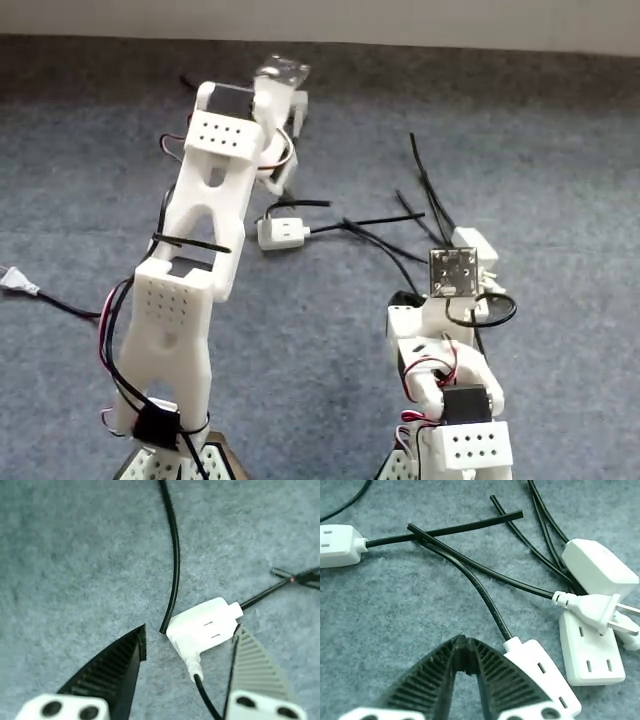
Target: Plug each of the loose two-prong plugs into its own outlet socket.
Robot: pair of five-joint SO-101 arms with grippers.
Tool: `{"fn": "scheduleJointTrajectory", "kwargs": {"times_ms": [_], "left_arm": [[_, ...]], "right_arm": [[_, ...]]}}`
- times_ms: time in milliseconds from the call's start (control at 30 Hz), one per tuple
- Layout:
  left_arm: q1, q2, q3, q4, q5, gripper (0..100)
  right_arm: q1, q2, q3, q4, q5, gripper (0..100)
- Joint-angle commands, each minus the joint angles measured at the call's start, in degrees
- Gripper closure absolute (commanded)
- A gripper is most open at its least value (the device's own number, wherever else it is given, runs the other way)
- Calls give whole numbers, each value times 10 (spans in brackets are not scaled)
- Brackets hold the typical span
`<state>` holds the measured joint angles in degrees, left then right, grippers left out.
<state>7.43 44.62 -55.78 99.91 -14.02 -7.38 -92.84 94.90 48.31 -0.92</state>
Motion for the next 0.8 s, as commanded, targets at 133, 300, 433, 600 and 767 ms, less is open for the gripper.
{"fn": "scheduleJointTrajectory", "kwargs": {"times_ms": [133, 300, 433, 600, 767], "left_arm": [[36, -2, -6, 6, -297, 719], [52, -2, 38, 6, -412, 719], [61, -1, 85, 1, -471, 719], [59, 21, 131, -67, -481, 719], [61, 77, 131, -76, -481, 729]], "right_arm": [[6, -6, 23, -14, -4, 990], [6, -6, 23, -15, -4, 990], [6, -7, 23, -15, -4, 990], [6, -7, 23, -15, -3, 990], [6, -8, 23, -15, -3, 990]]}}
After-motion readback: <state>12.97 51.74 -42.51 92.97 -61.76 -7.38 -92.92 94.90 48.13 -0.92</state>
